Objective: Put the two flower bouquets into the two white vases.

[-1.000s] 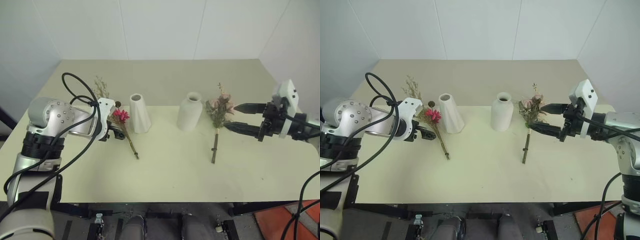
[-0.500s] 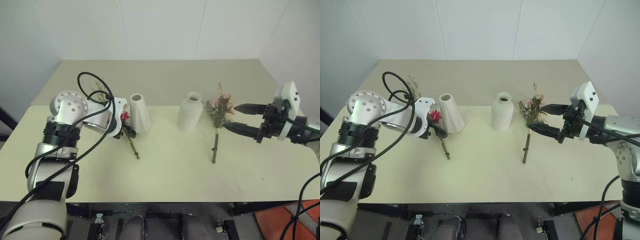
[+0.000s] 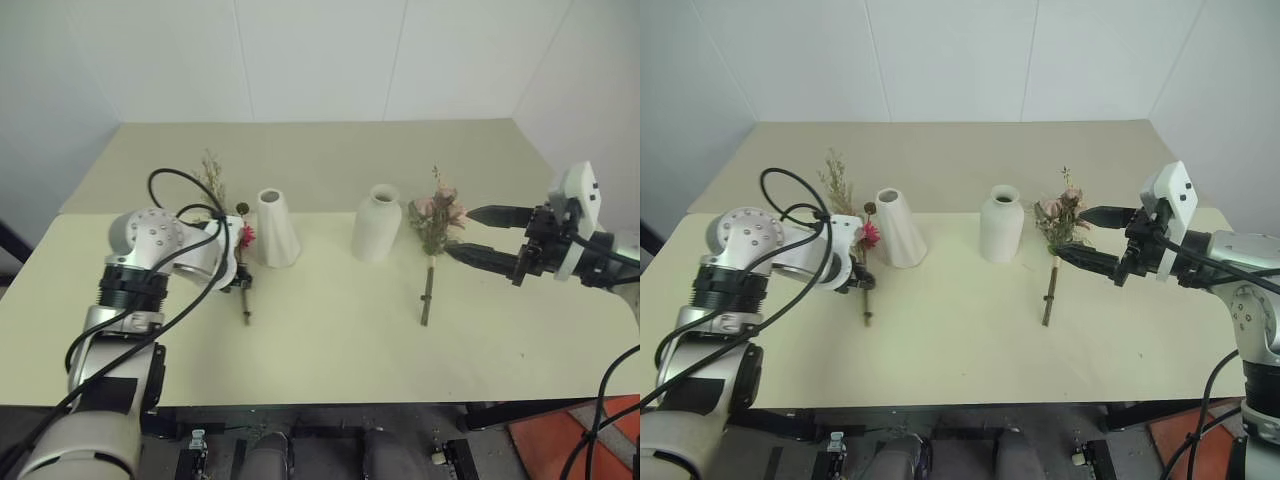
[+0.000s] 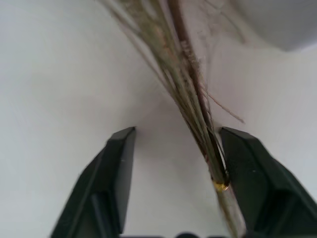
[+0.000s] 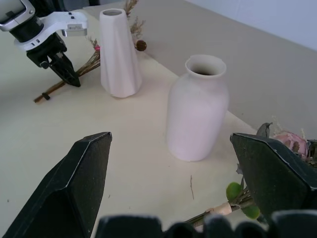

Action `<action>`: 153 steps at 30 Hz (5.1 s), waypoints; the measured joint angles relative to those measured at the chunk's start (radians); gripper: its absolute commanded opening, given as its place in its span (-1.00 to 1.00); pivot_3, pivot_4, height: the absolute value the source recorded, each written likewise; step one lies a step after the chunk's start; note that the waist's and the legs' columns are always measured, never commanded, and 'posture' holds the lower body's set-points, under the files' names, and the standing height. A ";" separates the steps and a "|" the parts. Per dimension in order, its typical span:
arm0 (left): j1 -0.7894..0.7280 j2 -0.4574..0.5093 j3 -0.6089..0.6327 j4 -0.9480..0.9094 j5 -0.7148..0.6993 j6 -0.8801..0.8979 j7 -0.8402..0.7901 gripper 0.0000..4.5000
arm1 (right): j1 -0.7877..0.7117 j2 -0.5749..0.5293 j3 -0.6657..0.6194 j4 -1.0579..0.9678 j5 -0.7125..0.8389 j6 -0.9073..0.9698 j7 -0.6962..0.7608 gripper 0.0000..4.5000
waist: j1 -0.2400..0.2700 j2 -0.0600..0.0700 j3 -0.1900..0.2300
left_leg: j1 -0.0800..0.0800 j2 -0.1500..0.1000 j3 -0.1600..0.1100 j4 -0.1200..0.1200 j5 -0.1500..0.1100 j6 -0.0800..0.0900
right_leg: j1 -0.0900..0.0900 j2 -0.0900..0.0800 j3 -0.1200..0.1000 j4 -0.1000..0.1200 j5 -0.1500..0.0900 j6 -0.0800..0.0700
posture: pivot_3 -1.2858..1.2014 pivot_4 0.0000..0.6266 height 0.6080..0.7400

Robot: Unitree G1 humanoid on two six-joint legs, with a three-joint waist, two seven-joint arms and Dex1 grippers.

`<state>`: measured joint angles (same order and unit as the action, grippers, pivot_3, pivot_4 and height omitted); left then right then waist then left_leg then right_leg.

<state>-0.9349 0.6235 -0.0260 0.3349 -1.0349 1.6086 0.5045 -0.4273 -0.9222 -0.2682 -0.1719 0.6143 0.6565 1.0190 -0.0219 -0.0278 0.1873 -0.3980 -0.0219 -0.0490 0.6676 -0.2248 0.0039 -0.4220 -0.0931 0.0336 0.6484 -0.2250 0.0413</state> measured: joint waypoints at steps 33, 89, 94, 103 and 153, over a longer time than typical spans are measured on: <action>-0.058 -0.171 0.163 -0.257 0.544 -1.001 -0.741 -0.99 | -0.052 0.010 0.011 -0.020 0.036 0.024 -0.064 1.00 | 0.012 -0.001 0.000 | -0.006 -0.001 0.003 0.001 0.000 -0.001 | -0.002 -0.002 0.000 -0.005 0.003 0.003 | 0.03 -0.52 1.00; 0.049 -0.184 0.153 -0.168 0.584 -1.063 -1.105 -0.99 | 0.010 0.014 -0.021 -0.086 0.076 0.042 -0.117 1.00 | 0.009 -0.001 0.000 | -0.005 0.001 0.003 0.003 0.000 0.000 | 0.000 -0.001 0.000 -0.005 0.003 0.004 | 0.03 -0.52 1.00; 0.049 -0.183 0.156 -0.169 0.584 -1.064 -1.105 -0.99 | 0.010 0.014 -0.021 -0.086 0.076 0.042 -0.117 1.00 | 0.009 -0.001 0.000 | -0.005 0.001 0.003 0.003 0.000 0.000 | -0.001 -0.001 0.000 -0.005 0.003 0.004 | 0.03 -0.52 1.00; 0.039 -0.184 0.166 -0.170 0.583 -1.066 -1.102 -0.99 | 0.009 0.014 -0.021 -0.087 0.077 0.042 -0.117 1.00 | 0.009 -0.001 0.000 | -0.005 0.001 0.003 0.003 0.000 0.000 | -0.001 -0.001 0.000 -0.005 0.003 0.004 | 0.03 -0.52 1.00; 0.078 -0.142 0.194 -0.266 0.527 -0.999 -1.163 -0.99 | 0.038 0.031 -0.021 -0.117 0.099 0.048 -0.135 1.00 | 0.008 -0.001 0.000 | -0.005 0.001 0.003 0.003 0.000 0.000 | 0.000 0.000 0.000 -0.005 0.003 0.004 | 0.03 -0.52 1.00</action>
<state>-0.8569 0.4812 0.1684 0.0692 -0.5078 0.6100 -0.6581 -0.3889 -0.8909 -0.2891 -0.2889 0.7135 0.7043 0.8842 -0.0139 -0.0286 0.1873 -0.4029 -0.0206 -0.0457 0.6702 -0.2251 0.0040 -0.4225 -0.0932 0.0335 0.6438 -0.2220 0.0448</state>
